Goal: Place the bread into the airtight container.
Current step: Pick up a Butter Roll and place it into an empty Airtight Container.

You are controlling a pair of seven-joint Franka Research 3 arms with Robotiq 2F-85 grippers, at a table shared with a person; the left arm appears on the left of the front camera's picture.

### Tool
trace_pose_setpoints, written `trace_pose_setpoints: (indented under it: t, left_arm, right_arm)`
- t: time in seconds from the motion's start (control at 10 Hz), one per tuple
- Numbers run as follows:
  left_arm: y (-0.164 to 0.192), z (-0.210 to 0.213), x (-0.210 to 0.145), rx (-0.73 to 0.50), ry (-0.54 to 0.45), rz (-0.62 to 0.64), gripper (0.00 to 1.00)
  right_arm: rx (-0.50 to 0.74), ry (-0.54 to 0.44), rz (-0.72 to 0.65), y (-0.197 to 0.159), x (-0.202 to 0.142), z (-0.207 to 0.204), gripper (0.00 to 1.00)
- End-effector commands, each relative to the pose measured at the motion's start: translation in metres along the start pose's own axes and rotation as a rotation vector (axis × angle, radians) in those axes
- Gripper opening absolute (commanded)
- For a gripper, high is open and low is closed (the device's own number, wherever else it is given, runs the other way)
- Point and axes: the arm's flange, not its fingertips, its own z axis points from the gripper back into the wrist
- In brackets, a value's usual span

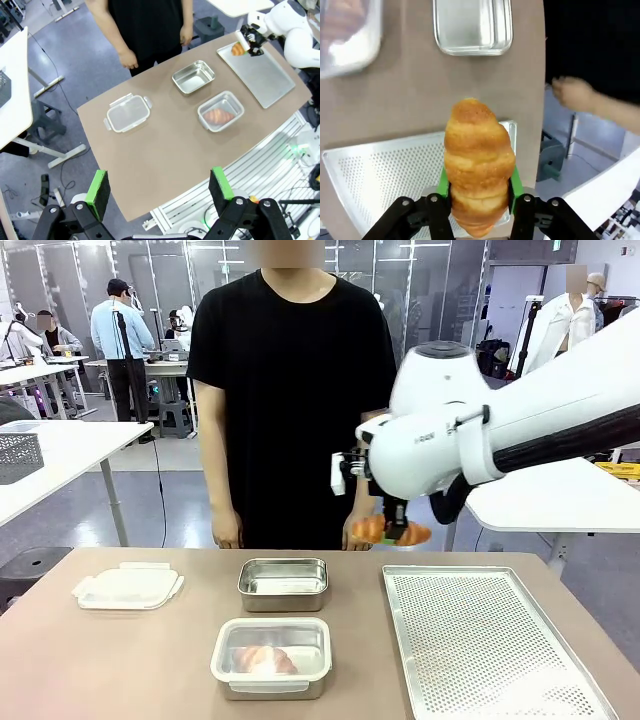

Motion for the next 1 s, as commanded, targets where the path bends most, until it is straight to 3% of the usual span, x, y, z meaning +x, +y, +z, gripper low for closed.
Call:
trace_pose_setpoints:
  t: [0.0,0.5,0.9]
  left_arm:
    - [0.0,0.001,0.001,0.001,-0.001,0.0,1.0]
    - [0.0,0.001,0.001,0.001,-0.001,0.0,1.0]
    - [0.0,0.001,0.001,0.001,-0.001,0.0,1.0]
  right_arm:
    - [0.017,0.048,0.011,-0.015,0.047,-0.012,0.51]
    - [0.046,0.093,0.038,-0.01,0.168,-0.046,0.51]
    - [0.01,0.118,0.053,0.007,0.213,-0.091,0.51]
